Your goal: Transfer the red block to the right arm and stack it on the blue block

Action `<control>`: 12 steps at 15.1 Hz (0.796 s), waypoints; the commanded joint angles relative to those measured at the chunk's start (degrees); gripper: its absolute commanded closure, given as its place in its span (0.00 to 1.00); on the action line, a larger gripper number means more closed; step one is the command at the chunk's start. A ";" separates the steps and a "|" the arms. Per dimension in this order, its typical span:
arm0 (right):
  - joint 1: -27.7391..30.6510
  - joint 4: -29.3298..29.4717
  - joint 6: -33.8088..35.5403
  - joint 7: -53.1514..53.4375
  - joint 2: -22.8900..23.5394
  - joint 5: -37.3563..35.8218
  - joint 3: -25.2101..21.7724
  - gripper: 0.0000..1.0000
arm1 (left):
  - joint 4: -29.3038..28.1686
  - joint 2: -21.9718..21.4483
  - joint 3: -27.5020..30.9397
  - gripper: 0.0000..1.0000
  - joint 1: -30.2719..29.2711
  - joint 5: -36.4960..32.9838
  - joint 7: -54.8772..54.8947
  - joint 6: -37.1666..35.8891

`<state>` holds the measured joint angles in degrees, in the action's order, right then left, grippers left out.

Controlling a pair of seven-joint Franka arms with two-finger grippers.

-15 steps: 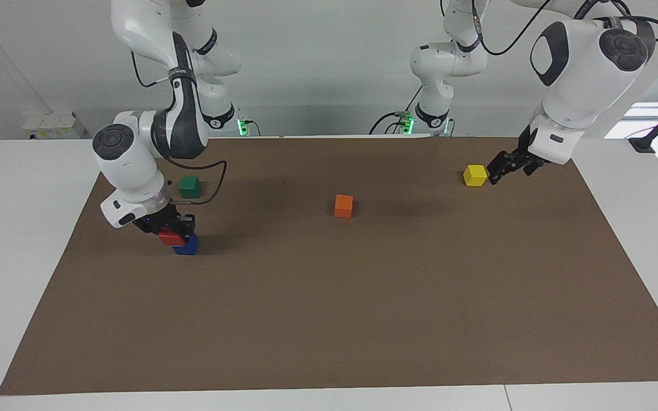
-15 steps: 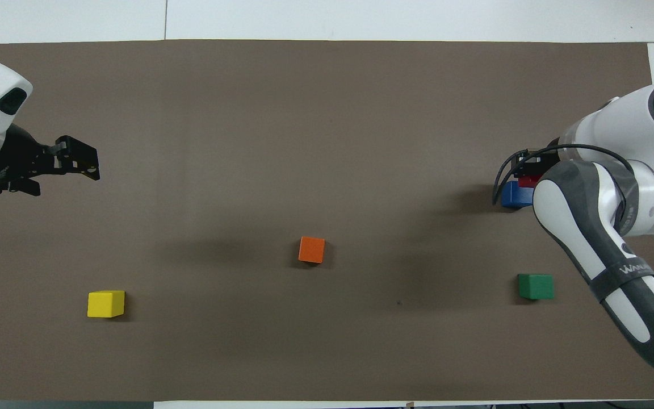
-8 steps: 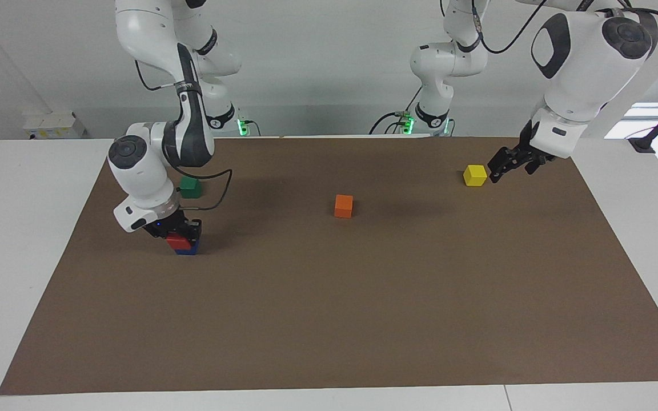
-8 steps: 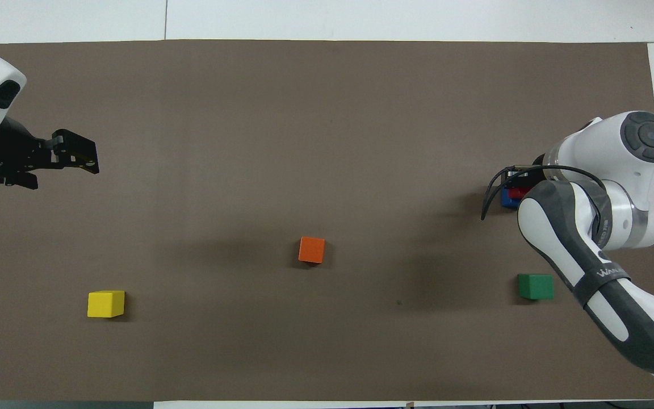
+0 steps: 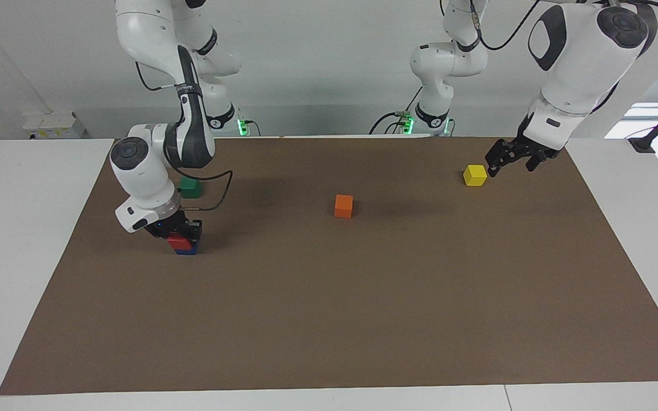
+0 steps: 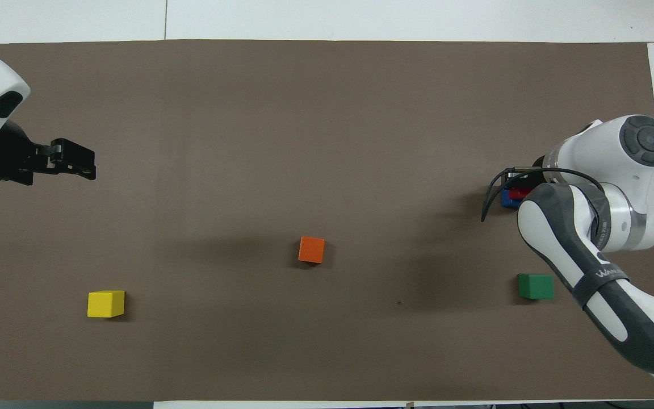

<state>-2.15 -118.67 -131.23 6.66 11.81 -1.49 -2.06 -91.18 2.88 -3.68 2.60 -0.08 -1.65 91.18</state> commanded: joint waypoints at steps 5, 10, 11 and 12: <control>0.65 -0.52 -1.75 2.22 -0.12 -0.62 0.39 0.00 | -2.42 -1.39 0.78 0.00 0.21 -1.24 -0.73 2.15; 0.65 10.70 11.66 0.83 -1.35 -0.79 0.39 0.00 | -2.43 -1.74 0.61 0.00 0.48 -1.24 -1.17 1.90; 0.48 13.87 15.01 -1.62 -1.52 -0.88 0.30 0.00 | -2.43 -1.74 0.69 0.00 0.39 -1.24 -1.17 1.89; 0.74 16.51 17.39 -4.60 -2.14 -0.97 0.30 0.00 | -2.43 -1.66 0.70 0.00 0.21 -1.24 -1.08 2.07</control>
<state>-1.98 -108.41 -120.05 6.02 10.61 -1.50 -2.06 -91.73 2.82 -3.17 2.61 -0.11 -1.88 92.48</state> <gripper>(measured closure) 0.000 0.000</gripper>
